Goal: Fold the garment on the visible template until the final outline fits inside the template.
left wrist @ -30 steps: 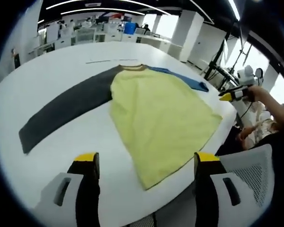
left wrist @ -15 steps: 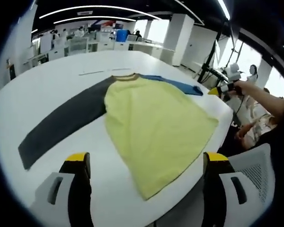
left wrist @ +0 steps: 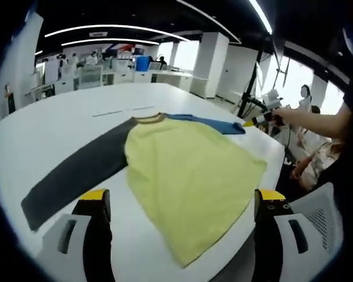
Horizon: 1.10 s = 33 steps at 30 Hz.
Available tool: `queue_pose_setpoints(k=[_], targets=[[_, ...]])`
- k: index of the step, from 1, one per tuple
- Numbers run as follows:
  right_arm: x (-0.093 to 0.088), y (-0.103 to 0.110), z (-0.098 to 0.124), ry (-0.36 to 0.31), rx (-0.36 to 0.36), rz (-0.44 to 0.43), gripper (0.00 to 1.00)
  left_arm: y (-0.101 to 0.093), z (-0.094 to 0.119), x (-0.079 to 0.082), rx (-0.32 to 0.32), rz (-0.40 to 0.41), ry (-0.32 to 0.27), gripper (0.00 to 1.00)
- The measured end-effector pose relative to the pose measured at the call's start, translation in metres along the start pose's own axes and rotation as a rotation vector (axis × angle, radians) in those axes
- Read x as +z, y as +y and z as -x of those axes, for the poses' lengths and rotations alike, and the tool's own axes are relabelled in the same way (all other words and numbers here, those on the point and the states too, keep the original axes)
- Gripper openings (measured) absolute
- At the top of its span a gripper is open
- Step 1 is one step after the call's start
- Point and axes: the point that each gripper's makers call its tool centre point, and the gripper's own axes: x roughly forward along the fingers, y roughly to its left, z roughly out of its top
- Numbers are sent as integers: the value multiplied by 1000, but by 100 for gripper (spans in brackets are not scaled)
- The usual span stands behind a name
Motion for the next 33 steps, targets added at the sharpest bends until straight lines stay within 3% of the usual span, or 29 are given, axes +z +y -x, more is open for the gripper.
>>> queue_pose_setpoints(k=[3,17,28,33], targets=[[1,-5,-7,10,-12,21,35,1,0,-1,4,-9,7,99],[7,-9,-36,34,-84,60,18,0,-2,-8,-1,-13,18,99],[2,-19,-40,71,-142,54,1,3,-2,-7,-3,-17,11,99],[4,-20,-39,65,-142,30,0,2,-3,-5,-8,-26,5,99]])
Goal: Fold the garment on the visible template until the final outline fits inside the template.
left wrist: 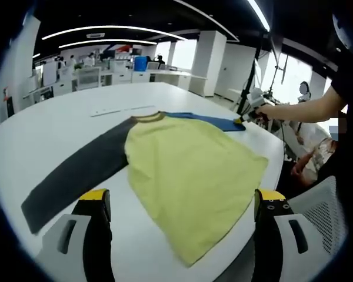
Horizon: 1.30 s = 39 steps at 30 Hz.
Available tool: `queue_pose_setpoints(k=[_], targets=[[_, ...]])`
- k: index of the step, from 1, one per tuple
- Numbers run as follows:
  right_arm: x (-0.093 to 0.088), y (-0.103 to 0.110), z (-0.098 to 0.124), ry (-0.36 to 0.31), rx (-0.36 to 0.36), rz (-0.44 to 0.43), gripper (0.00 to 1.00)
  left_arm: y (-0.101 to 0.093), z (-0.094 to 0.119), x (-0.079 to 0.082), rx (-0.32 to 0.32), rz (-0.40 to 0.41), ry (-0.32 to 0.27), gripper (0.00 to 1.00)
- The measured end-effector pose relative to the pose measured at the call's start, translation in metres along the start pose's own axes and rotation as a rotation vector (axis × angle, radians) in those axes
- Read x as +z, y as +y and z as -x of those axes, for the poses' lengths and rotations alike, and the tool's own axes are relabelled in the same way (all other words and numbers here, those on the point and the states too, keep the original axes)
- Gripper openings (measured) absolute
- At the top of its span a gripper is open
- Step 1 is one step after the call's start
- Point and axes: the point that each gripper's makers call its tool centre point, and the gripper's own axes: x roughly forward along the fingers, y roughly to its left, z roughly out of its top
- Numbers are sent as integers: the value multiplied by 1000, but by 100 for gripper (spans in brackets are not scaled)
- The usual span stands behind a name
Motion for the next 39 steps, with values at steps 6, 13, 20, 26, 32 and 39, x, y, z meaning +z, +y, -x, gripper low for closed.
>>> queue_pose_setpoints(k=[6,13,20,26,32,39], targets=[[12,-1,10,-27,-13,6,0,0,0,1,-2,-8,-2,99],[32,-2,22,-75,-21,14,0,-1,2,2,-4,-14,-8,99],[52,4,30,-111,-8,27,0,-2,2,6,-13,-20,-28,99],[67,14,36,-136,11,49,0,-3,2,8,-22,-24,-39,99],[81,26,39,-150,36,68,0,-4,3,8,-26,-28,-41,99],[90,39,37,-153,57,86,0,-3,4,10,-24,-29,-63,99]])
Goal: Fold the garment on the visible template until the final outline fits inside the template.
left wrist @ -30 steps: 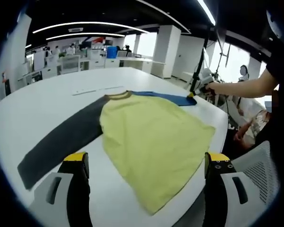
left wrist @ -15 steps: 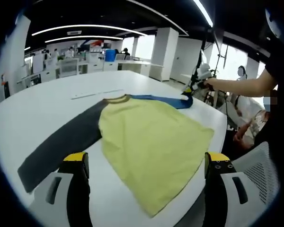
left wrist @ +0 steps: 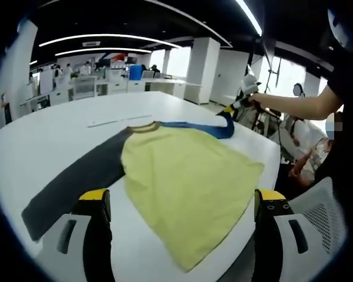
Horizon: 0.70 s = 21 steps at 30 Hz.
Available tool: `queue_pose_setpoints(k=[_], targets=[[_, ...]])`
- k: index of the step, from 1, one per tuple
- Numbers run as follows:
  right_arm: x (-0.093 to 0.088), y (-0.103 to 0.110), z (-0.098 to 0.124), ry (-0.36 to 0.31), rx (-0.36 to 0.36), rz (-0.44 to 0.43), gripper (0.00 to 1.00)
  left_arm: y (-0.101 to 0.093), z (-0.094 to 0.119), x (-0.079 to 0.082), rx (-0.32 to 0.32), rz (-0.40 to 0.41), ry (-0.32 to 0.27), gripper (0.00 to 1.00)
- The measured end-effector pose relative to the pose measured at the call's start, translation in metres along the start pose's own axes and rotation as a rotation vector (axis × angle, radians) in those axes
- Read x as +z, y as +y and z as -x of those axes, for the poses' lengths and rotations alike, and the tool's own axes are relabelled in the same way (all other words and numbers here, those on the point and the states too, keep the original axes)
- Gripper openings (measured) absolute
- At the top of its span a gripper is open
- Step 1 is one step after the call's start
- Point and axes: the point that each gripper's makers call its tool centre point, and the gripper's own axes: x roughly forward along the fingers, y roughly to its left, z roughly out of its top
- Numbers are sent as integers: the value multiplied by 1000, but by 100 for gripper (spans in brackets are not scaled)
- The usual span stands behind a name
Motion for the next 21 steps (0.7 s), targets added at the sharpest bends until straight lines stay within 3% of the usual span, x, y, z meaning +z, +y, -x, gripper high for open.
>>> queue_pose_setpoints(k=[21], targets=[[32,56,-11,-22,98,69,0,-9,1,2,-9,-12,-5,99]])
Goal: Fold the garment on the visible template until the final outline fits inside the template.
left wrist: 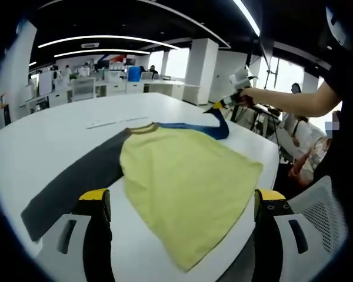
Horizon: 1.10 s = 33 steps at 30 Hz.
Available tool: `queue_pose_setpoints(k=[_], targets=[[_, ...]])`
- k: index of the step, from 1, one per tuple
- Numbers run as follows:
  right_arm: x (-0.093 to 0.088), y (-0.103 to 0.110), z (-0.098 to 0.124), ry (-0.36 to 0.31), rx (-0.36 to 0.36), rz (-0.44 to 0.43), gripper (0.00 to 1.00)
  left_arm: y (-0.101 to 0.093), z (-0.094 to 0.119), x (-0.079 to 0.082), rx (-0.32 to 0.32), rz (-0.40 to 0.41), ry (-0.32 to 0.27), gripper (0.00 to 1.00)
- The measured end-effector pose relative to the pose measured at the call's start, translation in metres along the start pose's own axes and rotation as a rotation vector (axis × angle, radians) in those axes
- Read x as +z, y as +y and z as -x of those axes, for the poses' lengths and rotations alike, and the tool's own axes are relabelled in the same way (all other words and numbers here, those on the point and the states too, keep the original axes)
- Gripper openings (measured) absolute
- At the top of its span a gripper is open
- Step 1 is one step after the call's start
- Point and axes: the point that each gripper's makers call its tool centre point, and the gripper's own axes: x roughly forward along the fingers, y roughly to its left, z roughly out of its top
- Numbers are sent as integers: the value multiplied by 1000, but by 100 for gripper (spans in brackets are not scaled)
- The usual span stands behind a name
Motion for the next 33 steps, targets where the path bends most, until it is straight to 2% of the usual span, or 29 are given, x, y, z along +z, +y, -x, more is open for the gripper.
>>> queue_pose_setpoints(k=[16,33], targets=[[32,52,-18,-28,89,54,0,-2,4,2,3,-12,-3,99],[48,102,-34,-43,166,61,0,2,5,-2,3,-9,3,99]])
